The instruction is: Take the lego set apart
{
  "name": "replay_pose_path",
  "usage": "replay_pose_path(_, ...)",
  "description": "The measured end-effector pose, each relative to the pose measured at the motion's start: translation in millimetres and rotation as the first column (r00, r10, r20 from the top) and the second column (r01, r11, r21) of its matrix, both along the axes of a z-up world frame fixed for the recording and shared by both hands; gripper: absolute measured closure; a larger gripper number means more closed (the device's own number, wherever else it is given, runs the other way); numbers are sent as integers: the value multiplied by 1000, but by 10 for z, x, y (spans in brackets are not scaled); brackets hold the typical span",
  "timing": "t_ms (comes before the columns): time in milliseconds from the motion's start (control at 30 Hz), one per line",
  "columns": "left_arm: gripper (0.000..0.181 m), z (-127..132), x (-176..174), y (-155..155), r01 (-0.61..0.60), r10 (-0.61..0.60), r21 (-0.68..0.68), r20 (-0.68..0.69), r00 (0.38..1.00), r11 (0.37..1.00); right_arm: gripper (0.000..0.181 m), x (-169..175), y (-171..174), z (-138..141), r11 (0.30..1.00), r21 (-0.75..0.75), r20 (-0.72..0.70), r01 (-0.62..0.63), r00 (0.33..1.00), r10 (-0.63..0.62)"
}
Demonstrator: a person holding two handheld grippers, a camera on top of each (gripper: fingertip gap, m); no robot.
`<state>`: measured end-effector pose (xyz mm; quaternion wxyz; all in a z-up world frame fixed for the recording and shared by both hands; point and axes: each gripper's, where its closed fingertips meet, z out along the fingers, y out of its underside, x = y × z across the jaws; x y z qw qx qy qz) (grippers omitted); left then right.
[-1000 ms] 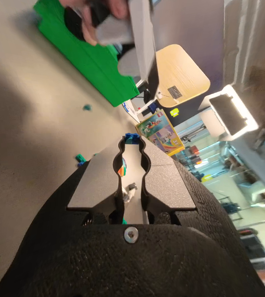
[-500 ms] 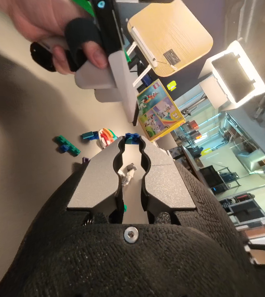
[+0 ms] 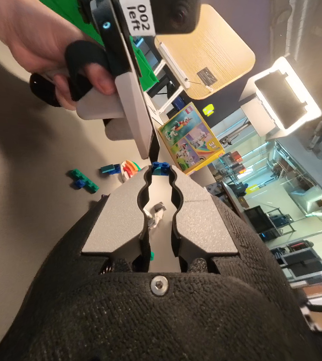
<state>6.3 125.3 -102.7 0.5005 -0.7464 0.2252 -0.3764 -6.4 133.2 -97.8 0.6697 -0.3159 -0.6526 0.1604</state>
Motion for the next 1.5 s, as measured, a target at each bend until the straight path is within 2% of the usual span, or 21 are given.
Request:
replay_pose_path(33,139,-12,22,-10,13,-13,-7,3,1000,1000,166,-9,-27,-14,1000,13,10,-11,1000,11)
replay_pose_path(167,143,-47,55,-32,47,-45,-46,43,998,998,166,-26,-84,-47,999,39,34,-36,999,35)
replay_pose_path(300,142,39,-50,53,-28,29,-12,110,994,1000,166,-16,-114,-128,997,30,95,-66,993,63)
replay_pose_path(400,132,170,-209,111,-125,112,81,147,983,989,166,47,-323,-317,970,-173,225,-172,952,208)
replay_pose_path(433,129,201,-269,126,-158,141,112,147,979,981,166,82,-344,-391,956,-249,281,-152,934,222)
replay_pose_path(500,123,262,-368,138,-211,186,179,144,972,961,153,137,-285,-493,940,-338,372,-44,911,177)
replay_pose_path(633,114,364,-499,140,-283,257,311,124,959,907,129,195,-135,-517,891,-422,433,166,901,37)
replay_pose_path(733,108,401,-509,123,-301,291,396,87,953,868,114,339,-88,-271,842,-452,378,294,918,-118)
replay_pose_path(833,99,413,-447,107,-299,308,450,54,950,842,109,671,-145,97,779,-504,232,373,927,-294)
replay_pose_path(900,91,414,-403,106,-295,322,483,28,946,824,109,972,-236,290,719,-572,107,394,905,-411)
replay_pose_path(967,88,412,-377,103,-295,337,505,7,941,811,110,1290,-358,390,666,-631,-7,398,856,-517)
replay_pose_path(1133,88,447,-435,103,-328,377,530,16,926,782,118,1887,-723,353,606,-680,-169,413,717,-677)
replay_pose_path(1300,89,459,-595,152,-406,448,513,48,893,756,123,2301,-940,188,543,-693,-181,475,614,-768)
replay_pose_path(1500,90,445,-770,218,-492,542,497,50,839,715,128,2870,-1038,261,477,-736,-232,481,482,-845)
